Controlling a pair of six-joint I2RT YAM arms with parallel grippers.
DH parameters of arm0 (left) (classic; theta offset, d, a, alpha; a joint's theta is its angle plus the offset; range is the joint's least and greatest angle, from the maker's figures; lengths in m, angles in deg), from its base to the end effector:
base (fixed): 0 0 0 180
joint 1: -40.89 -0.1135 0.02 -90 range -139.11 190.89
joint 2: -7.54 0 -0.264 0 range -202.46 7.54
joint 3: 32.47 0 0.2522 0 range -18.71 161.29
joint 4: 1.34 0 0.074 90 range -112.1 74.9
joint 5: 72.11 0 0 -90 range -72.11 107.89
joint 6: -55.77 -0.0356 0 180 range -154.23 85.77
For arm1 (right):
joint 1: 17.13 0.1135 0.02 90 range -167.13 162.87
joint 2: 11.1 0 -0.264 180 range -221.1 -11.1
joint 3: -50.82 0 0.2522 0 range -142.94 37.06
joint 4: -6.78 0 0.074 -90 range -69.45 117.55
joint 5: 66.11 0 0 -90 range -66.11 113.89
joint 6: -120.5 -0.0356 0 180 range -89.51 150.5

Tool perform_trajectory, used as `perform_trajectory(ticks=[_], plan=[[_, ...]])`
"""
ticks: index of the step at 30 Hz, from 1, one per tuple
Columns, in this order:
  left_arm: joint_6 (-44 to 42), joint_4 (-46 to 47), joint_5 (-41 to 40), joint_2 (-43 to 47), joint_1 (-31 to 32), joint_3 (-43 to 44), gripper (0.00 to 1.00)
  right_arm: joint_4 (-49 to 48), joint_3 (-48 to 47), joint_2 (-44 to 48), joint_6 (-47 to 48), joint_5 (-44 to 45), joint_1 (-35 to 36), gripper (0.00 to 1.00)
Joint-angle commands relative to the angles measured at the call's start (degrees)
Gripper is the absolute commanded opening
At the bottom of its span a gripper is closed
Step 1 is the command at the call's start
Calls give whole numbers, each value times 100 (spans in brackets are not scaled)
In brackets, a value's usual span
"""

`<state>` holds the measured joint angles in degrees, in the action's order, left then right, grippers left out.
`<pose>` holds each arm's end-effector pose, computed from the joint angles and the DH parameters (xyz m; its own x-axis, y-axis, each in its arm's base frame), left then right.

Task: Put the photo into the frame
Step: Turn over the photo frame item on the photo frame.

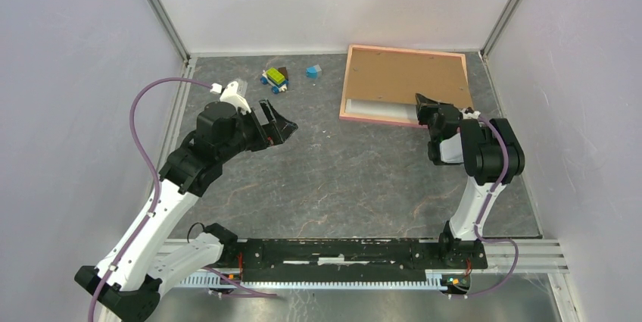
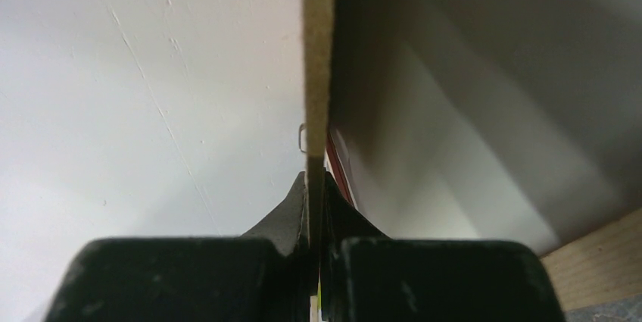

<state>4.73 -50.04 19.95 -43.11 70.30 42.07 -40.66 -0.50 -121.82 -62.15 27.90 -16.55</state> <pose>0.1585 -0.0908 0.3738 -0.6107 -0.3771 -0.6963 0.1739 0.7940 -0.5825 0.3489 0.0010 0.1207 0.0678 0.9972 0.0308 0.2043 -0.0441 0.9779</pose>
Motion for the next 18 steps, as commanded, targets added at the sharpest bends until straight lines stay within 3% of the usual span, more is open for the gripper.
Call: perform_trajectory(ticks=[1,2,5,11,18], plan=[[-336,263,32,7,43,-4,100,-781,-321,-13,79,-136,-25,0],[-328,266,31,12,35,-4,100,-783,-306,-20,80,-140,-24,2],[-323,277,47,20,42,-28,100,-710,-261,5,74,-223,-25,24],[-285,321,107,55,39,-83,100,-100,-226,277,208,-328,-160,56],[-265,330,133,95,40,-105,100,1218,-431,693,510,-561,-190,77]])
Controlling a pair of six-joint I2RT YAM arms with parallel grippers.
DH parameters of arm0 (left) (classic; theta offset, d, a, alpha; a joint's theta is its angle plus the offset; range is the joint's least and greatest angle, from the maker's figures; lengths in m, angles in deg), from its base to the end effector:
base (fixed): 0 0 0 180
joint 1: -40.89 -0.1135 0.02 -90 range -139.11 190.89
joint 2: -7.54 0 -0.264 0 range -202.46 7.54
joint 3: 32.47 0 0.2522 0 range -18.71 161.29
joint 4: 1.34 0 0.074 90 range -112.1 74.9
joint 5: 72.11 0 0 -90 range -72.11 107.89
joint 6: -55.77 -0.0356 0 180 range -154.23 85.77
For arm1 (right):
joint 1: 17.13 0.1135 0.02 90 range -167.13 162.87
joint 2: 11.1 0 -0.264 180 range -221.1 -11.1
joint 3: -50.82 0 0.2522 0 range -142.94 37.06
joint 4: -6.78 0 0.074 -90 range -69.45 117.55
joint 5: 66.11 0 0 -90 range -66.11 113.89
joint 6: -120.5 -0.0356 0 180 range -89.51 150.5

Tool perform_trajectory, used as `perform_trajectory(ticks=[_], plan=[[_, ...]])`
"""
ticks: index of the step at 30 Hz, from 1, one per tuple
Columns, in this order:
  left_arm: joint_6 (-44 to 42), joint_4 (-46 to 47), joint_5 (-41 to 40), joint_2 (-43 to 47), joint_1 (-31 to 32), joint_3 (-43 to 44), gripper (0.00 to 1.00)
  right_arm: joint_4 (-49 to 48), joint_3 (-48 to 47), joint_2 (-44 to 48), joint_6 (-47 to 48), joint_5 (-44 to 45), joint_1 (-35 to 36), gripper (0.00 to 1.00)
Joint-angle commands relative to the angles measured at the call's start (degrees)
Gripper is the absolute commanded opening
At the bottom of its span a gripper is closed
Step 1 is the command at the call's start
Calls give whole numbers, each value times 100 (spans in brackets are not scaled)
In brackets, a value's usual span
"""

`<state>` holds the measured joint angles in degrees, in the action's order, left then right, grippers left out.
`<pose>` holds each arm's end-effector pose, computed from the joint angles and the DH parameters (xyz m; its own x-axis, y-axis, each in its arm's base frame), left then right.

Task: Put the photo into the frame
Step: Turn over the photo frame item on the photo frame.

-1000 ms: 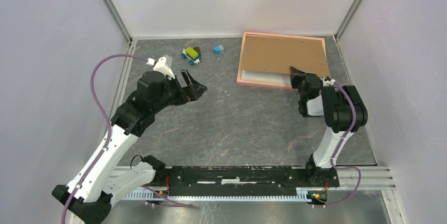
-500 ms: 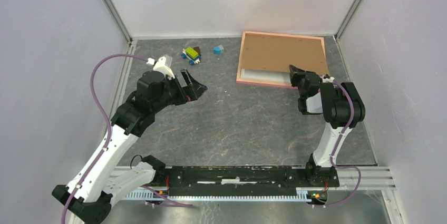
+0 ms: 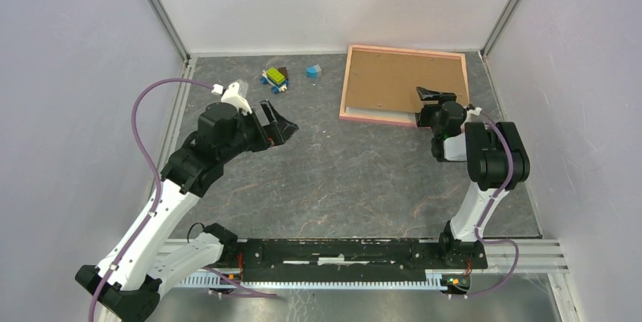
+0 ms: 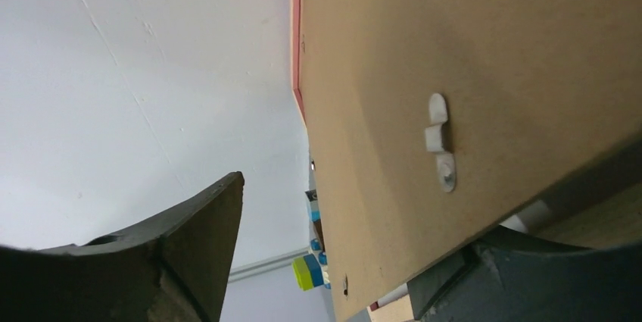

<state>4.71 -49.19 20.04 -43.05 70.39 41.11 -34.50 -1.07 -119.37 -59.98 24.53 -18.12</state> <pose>0.1595 -0.0918 0.3699 -0.6125 -0.3751 -0.6958 0.1758 0.7936 -0.5825 0.3482 -0.0064 0.1256 0.0302 0.9995 0.0052 0.2602 -0.0129 0.9655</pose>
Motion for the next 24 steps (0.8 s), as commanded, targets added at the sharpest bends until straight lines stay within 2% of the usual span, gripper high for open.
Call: perform_trajectory(ticks=[1,5,9,14,18,24], plan=[[-263,256,140,101,31,-20,100,791,-423,480,369,-231,-33,80],[-221,284,180,137,30,-48,100,1505,-629,482,401,-311,-58,90],[-214,282,192,154,30,-49,100,2712,-1042,506,605,-433,-51,96],[-194,293,217,178,31,-62,100,3379,-895,824,701,-191,-33,98],[-146,323,261,191,30,-100,100,4687,-1263,914,801,84,-25,98],[-88,351,323,248,26,-134,100,6369,-2086,458,1012,-54,-35,98]])
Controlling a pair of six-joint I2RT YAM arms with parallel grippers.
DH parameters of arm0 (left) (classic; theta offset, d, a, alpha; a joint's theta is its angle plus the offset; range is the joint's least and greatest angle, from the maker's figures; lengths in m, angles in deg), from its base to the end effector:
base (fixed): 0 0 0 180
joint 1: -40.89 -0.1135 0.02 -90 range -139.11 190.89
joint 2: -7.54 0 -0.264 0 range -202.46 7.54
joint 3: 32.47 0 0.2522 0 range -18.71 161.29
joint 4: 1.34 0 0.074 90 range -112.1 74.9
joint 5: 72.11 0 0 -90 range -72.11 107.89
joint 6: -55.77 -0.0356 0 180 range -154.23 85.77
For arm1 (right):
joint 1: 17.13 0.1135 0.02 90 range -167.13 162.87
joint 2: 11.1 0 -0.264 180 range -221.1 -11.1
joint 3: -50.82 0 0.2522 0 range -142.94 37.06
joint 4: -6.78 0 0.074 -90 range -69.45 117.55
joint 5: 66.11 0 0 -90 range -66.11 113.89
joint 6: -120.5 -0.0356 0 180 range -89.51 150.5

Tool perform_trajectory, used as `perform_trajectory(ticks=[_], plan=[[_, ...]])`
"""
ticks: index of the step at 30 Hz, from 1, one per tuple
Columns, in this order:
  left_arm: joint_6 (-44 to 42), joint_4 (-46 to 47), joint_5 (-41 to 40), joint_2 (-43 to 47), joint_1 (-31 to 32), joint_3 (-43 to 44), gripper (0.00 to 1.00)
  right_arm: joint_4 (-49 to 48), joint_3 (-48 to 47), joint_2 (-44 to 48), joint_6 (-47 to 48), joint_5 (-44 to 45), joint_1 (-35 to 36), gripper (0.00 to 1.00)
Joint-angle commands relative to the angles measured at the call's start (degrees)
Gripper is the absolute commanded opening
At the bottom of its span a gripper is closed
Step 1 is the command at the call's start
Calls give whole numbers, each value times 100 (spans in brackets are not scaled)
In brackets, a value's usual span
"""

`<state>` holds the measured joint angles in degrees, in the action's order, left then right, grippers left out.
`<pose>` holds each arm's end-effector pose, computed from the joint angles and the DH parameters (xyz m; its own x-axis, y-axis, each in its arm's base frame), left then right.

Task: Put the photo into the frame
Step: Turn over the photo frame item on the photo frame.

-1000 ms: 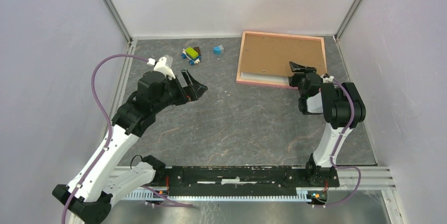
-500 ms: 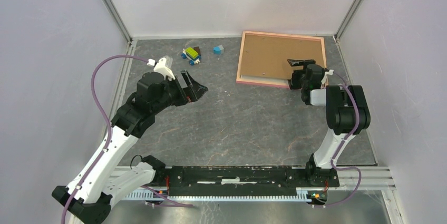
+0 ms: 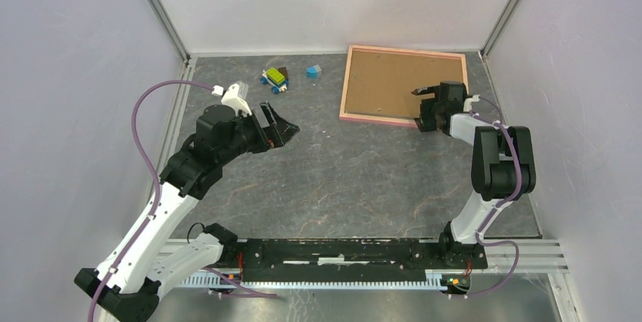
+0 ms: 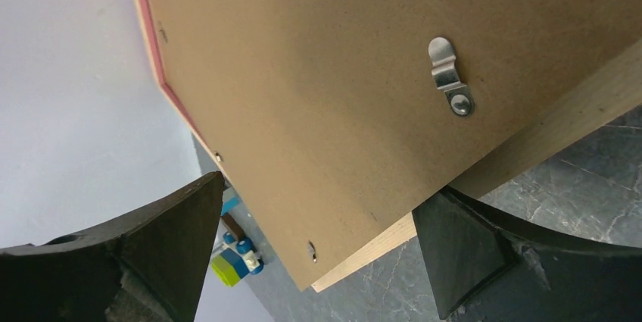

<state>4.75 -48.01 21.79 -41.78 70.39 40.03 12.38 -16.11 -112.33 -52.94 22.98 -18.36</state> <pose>0.1556 -0.0908 0.3693 -0.6129 -0.3743 -0.6959 0.2059 0.7746 -0.5980 0.3638 -0.0072 0.1600 -0.0640 0.9949 -0.0775 0.6382 0.1006 0.7633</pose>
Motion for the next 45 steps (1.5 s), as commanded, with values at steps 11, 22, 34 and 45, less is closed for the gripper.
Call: perform_trajectory(ticks=[11,22,34,45], plan=[[-20,225,188,203,32,-64,100,1906,-2,-212,369,183,-18,98],[81,239,255,274,34,-141,100,2312,876,646,761,119,-34,98],[233,313,313,387,32,-319,100,2815,861,1871,728,-39,-61,98],[299,307,374,491,30,-337,100,2905,1118,2637,816,-221,-79,98]])
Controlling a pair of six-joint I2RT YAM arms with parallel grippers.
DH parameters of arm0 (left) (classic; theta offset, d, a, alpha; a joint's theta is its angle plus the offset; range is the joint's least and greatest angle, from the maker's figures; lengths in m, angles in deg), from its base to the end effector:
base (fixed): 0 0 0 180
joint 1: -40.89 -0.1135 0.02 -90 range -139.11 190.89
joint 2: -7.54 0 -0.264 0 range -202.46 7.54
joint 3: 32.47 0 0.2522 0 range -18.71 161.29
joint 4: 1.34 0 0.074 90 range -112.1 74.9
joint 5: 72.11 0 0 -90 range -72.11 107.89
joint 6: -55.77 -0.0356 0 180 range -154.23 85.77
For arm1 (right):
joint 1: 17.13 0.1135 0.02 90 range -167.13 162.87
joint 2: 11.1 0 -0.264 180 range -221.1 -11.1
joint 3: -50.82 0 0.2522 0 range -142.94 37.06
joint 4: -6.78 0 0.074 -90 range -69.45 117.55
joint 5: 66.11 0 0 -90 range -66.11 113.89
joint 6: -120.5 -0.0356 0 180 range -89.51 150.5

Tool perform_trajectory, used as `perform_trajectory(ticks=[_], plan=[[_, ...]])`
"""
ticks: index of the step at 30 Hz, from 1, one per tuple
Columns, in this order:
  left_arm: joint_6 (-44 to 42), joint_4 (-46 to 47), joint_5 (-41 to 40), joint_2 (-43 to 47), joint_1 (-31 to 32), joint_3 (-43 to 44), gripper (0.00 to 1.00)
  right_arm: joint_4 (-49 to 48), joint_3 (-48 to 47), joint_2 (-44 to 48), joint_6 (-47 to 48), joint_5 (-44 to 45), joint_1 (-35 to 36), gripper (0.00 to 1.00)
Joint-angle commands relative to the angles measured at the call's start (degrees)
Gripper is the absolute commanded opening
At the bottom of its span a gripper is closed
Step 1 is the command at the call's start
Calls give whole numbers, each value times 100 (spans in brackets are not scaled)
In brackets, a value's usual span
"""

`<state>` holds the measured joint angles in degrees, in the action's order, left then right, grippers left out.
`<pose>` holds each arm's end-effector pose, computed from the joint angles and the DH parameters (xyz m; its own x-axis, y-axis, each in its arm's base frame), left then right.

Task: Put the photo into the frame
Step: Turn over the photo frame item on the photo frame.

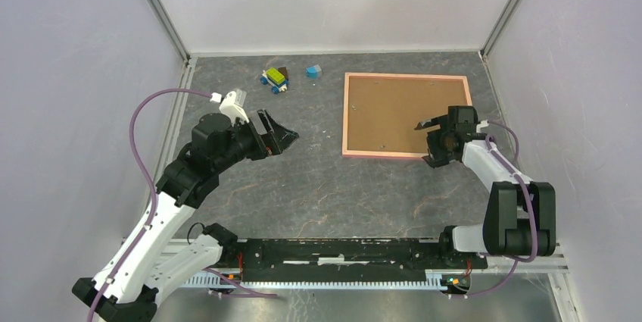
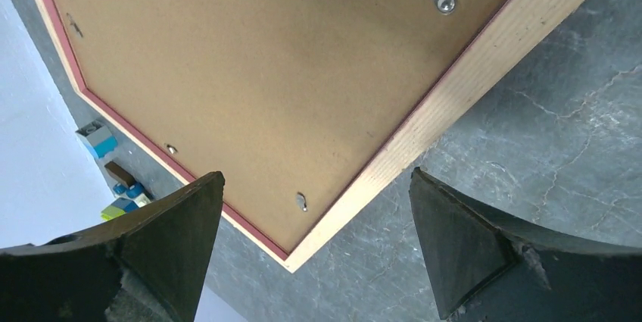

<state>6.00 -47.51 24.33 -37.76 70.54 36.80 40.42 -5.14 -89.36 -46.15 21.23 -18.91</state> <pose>0.1423 -0.0856 0.3623 -0.6265 -0.3819 -0.6795 0.2321 0.7408 -0.6303 0.2609 -0.0065 0.1855 -0.1863 0.9782 -0.0919 0.8068 0.2057 0.5538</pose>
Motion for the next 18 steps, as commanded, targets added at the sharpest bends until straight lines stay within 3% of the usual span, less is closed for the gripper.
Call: perform_trajectory(ticks=[1,4,8,10,13,18], plan=[[178,261,117,98,16,-13,100,-104,-17,394,371,17,2,98],[175,261,103,100,15,-5,100,-644,-526,130,1935,14,152,98],[147,253,66,85,17,-35,100,-1501,-1399,-737,4593,-1540,883,98],[124,221,30,58,21,-31,100,-375,-2477,-1415,5781,-1140,1498,98],[86,146,-28,59,17,-5,100,323,-3655,-2271,6328,-498,2162,98],[66,-68,-72,95,21,190,100,499,-4669,-3268,6115,83,2644,95]])
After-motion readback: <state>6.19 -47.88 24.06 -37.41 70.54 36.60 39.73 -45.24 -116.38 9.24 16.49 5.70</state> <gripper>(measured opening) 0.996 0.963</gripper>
